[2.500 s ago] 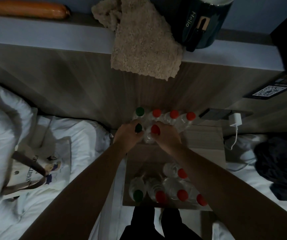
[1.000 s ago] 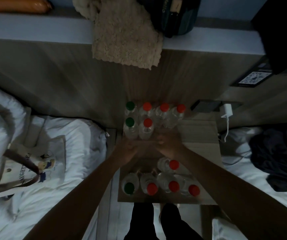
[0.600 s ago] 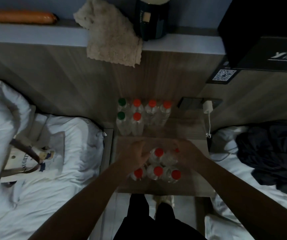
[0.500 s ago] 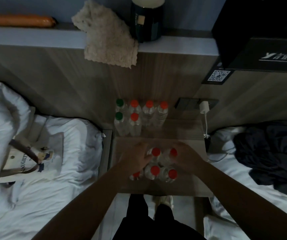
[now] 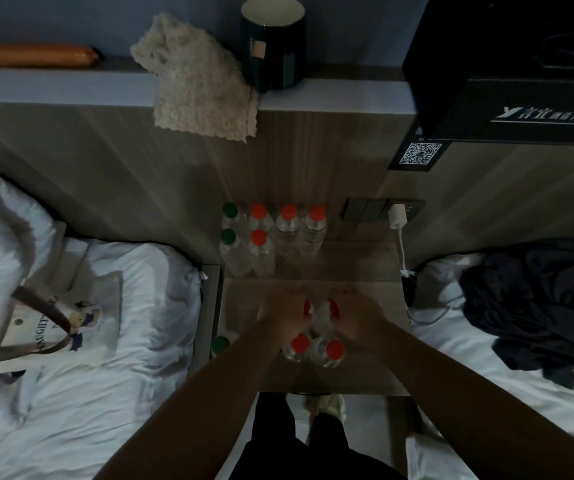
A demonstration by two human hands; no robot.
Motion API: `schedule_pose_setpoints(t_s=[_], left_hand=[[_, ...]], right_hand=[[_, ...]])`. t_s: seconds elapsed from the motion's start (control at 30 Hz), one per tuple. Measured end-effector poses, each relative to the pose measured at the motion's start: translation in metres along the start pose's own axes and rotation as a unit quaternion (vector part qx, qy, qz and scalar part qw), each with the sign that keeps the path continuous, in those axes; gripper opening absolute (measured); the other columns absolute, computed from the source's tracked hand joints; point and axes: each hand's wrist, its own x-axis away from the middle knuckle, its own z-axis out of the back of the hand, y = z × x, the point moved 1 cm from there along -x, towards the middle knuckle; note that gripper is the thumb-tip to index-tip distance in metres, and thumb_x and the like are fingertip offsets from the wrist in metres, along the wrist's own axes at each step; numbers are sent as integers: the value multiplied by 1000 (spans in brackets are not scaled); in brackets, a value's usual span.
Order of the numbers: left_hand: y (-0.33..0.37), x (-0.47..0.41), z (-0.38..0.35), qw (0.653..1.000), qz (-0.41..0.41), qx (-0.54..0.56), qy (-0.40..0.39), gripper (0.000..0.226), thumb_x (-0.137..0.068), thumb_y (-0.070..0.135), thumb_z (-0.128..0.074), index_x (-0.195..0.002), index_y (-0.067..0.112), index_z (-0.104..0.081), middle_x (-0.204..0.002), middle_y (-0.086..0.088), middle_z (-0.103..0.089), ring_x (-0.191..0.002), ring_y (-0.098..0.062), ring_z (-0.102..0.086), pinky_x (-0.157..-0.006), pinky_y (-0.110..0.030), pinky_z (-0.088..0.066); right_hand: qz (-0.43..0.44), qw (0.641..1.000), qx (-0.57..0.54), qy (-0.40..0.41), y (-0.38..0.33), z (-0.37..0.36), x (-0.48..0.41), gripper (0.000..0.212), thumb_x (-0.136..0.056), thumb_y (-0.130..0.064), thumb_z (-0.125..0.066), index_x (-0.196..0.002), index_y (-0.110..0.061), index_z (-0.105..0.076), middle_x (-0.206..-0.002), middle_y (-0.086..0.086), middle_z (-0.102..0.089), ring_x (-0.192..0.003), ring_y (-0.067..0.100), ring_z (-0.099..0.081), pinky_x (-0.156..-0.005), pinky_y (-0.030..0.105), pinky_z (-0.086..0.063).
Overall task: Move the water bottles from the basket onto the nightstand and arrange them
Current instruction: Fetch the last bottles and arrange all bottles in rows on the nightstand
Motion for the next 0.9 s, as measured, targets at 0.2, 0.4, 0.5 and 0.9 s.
schedule_pose_setpoints(t_s=[0.2, 0.4, 0.5, 0.9], left_hand=[[-5, -5, -5, 997, 55, 47, -27, 34, -86, 40, -58, -110, 15, -62, -108, -4, -65, -99, -22, -61, -89, -40, -52], [-19, -11, -9, 990, 68, 122, -34, 32, -75, 49, -58, -89, 22, -63, -89, 1, -68, -84, -18, -65, -81, -42, -56], [-32, -18, 2, 984, 80, 156, -20, 21, -77, 33, -68, -64, 24, -55, -68, 1, -61, -66, -18, -62, -72, -43, -58], [-21, -66, 53, 997, 43, 22, 58, 17, -84, 30, -61, -79, 14, -60, -70, 3, -53, -66, -12, -52, -53, -23, -37]], right_hand=[[-47, 998, 29, 0, 3, -5, -6, 38, -91, -36, -55, -127, -26, -54, -129, 1, -56, -117, 21, -53, -90, 29, -42], [-57, 998, -13, 1, 9, -4, -5, 38, -86, -40, -61, -121, -25, -58, -117, -1, -61, -110, 20, -57, -79, 25, -35], [-77, 995, -54, 21, 8, -3, -12, 34, -82, -42, -64, -109, -22, -63, -104, 1, -64, -99, 21, -61, -75, 26, -38], [-120, 990, -77, -2, -27, 20, -82, 21, -72, -37, -53, -73, -19, -64, -82, 6, -69, -79, 25, -67, -73, 41, -58]])
